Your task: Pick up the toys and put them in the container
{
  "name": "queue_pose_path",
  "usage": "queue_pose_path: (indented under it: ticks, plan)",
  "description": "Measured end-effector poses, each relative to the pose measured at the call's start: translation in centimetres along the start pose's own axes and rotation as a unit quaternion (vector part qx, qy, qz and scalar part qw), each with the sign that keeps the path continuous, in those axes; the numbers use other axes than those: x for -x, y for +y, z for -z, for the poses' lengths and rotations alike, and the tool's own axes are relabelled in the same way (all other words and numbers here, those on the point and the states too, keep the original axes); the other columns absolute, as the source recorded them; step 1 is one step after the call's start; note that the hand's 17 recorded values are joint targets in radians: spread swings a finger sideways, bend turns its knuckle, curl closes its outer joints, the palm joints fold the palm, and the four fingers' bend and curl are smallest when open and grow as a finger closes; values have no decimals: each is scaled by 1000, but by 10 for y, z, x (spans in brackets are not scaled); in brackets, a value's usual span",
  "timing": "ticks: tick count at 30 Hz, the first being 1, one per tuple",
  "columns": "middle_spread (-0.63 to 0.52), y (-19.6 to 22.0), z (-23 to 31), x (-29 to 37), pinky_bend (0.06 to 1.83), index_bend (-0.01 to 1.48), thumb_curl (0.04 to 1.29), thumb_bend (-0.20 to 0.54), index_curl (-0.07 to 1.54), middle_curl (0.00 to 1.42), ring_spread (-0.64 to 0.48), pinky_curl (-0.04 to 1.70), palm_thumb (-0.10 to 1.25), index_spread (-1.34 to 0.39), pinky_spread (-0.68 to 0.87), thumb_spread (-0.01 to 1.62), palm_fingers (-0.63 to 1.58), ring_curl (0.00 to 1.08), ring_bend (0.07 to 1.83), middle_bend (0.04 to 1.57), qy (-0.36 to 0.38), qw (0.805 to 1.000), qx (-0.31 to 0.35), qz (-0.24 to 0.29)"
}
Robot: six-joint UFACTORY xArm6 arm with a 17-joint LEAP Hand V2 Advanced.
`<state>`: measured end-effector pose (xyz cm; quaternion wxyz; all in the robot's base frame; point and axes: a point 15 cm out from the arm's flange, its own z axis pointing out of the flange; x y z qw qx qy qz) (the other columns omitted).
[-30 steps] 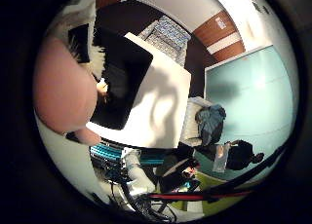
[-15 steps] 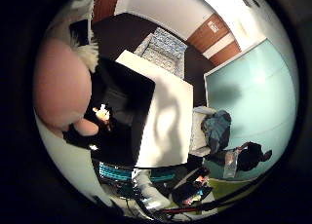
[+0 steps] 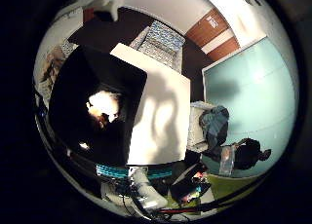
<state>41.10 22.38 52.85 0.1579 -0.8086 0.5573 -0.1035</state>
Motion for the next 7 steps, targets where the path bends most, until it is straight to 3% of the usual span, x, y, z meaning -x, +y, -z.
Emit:
queue_pose_path:
  ticks: [7]
  plan:
    - [-42, 43, 31, -51, 608, 187, 328, -18, 358, 352, 113, 491, 537, -428, 463, 1117, 197, 279, 658, 359, 17, 999, 24, -26]
